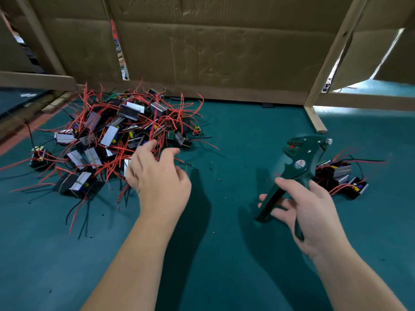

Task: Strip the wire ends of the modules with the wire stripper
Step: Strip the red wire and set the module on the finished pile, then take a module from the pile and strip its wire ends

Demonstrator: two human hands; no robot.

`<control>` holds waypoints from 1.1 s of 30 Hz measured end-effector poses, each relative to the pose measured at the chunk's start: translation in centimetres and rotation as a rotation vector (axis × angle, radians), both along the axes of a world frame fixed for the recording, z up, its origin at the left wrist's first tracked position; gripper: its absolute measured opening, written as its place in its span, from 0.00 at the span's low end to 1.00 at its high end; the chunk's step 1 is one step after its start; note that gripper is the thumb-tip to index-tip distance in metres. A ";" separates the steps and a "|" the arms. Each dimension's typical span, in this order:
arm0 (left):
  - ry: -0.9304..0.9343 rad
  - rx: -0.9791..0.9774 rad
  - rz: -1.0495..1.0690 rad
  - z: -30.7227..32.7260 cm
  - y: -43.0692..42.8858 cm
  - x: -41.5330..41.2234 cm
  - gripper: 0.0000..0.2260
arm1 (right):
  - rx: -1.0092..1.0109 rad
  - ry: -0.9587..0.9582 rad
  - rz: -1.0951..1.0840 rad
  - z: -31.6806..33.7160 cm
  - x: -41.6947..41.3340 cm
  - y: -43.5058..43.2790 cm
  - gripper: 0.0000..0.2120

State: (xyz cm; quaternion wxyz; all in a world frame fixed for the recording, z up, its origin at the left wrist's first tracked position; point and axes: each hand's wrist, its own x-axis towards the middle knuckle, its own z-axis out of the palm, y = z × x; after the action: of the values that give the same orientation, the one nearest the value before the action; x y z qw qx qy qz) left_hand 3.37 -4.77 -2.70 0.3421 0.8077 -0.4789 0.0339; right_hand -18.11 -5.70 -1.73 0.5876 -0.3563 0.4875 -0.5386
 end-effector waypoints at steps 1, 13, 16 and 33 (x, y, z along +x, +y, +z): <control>-0.027 -0.038 0.035 0.2 0.0 0.2 0.17 | -0.018 0.025 -0.009 -0.1 0.1 0.1 0.05; -0.221 0.183 -0.122 0.6 -1.9 3.0 0.15 | 0.008 -0.067 0.145 -0.3 1.2 1.0 0.12; -0.169 0.011 -0.142 0.9 -1.8 2.5 0.14 | 0.019 -0.079 0.160 -0.1 1.5 1.2 0.11; 0.198 -0.578 -0.808 1.1 0.1 -3.4 0.15 | 0.086 -0.722 0.708 1.8 1.2 0.9 0.35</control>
State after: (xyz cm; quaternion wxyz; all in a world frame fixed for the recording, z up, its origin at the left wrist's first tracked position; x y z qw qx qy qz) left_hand -0.06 -4.65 -1.55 0.5812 0.4296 -0.6896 -0.0469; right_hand -16.94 -4.85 0.05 0.8794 -0.2663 0.1241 -0.3745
